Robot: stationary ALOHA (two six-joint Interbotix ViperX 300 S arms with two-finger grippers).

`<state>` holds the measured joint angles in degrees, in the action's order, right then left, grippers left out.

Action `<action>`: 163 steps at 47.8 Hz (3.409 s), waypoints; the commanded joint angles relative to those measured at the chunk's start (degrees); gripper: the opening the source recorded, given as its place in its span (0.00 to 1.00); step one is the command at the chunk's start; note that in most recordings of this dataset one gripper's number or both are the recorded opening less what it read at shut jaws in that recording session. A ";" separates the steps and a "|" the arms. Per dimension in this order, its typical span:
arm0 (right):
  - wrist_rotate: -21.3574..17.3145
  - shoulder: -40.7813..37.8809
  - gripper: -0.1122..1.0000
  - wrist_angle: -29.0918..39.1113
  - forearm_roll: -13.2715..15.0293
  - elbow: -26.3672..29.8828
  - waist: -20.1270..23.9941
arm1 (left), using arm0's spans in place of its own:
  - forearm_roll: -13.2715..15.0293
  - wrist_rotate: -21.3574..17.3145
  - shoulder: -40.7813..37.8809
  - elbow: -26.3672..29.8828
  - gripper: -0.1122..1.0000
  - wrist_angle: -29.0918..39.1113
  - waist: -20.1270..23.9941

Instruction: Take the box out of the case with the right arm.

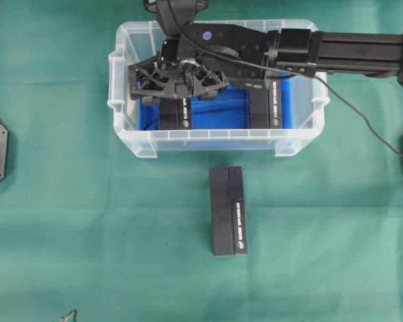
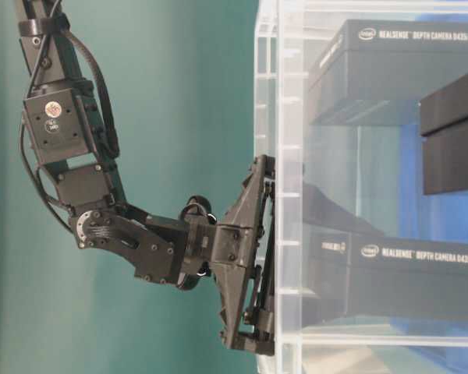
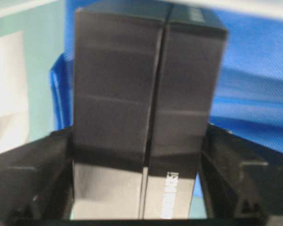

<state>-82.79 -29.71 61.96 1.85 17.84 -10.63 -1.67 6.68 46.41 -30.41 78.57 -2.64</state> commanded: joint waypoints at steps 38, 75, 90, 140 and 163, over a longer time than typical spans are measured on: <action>-0.53 4.48 0.71 13.10 2.20 11.34 0.44 | -0.09 -0.09 -0.26 1.23 0.12 -0.35 -0.09; -0.18 5.01 0.71 36.56 5.62 35.33 1.05 | -0.09 0.00 -0.18 1.41 0.12 -0.35 -0.09; -0.26 4.92 0.71 36.47 5.62 35.42 1.32 | -0.09 0.00 -0.26 1.41 0.12 -0.35 -0.09; -0.35 4.92 0.70 36.39 5.62 35.42 1.49 | -0.18 0.00 -0.26 1.41 0.12 -0.35 -0.09; -0.35 4.92 0.70 36.12 5.62 35.51 1.49 | -0.09 0.00 -0.18 1.41 0.12 -0.18 -0.09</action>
<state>-83.06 -28.39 98.35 7.21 51.59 -9.23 -1.67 6.68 46.41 -30.41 78.49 -2.64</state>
